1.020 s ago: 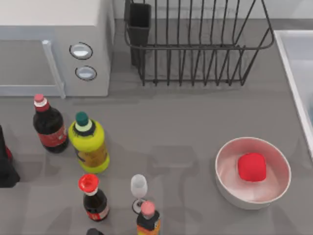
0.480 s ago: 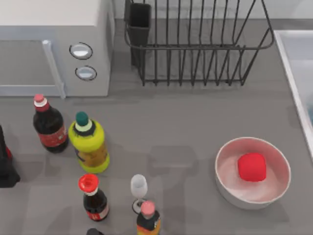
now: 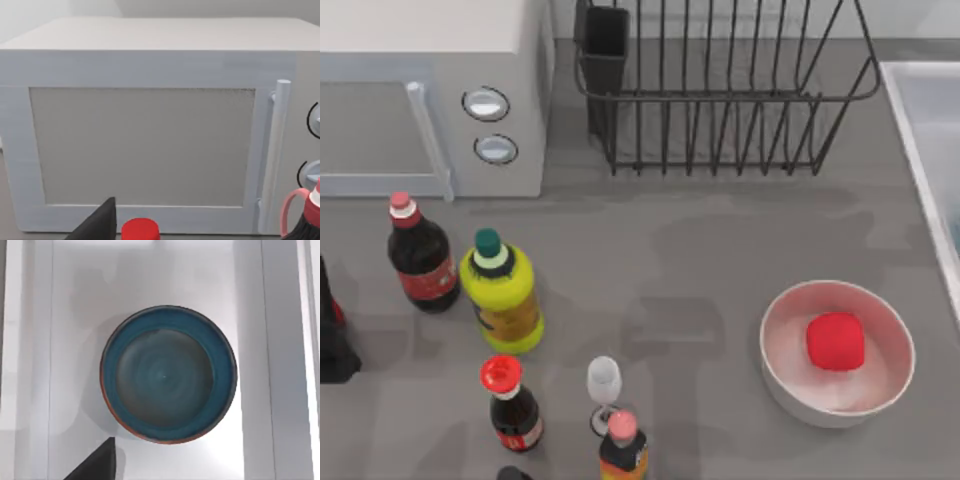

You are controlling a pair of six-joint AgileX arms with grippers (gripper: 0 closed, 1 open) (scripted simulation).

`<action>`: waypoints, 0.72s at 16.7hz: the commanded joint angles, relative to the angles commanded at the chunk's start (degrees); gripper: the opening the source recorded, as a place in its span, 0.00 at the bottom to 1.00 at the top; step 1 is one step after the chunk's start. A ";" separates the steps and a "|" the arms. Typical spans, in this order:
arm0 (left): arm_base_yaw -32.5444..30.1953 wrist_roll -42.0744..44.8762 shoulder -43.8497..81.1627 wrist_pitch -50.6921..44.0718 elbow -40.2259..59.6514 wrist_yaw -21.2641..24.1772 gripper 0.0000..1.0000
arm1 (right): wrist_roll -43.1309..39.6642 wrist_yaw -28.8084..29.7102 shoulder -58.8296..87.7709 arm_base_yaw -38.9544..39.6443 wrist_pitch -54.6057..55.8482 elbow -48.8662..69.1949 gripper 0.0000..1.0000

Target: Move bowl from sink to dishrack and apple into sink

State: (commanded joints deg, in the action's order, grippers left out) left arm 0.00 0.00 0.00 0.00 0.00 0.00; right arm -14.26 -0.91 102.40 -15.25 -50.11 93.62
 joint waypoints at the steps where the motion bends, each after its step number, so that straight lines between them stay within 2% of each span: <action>1: 0.00 0.00 0.00 0.00 0.00 0.00 1.00 | -0.76 -0.05 5.50 -0.83 -2.67 5.02 1.00; 7: 0.00 0.00 0.00 0.00 0.00 0.00 1.00 | -4.63 -0.41 32.97 -5.00 -15.86 29.90 1.00; 12: 0.00 0.00 0.00 0.00 0.00 0.00 1.00 | -6.28 -0.66 44.19 -6.76 -21.23 40.01 1.00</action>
State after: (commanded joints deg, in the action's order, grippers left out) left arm 0.00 0.00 0.00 0.00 0.00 0.00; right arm -20.54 -1.58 146.59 -22.02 -71.34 133.63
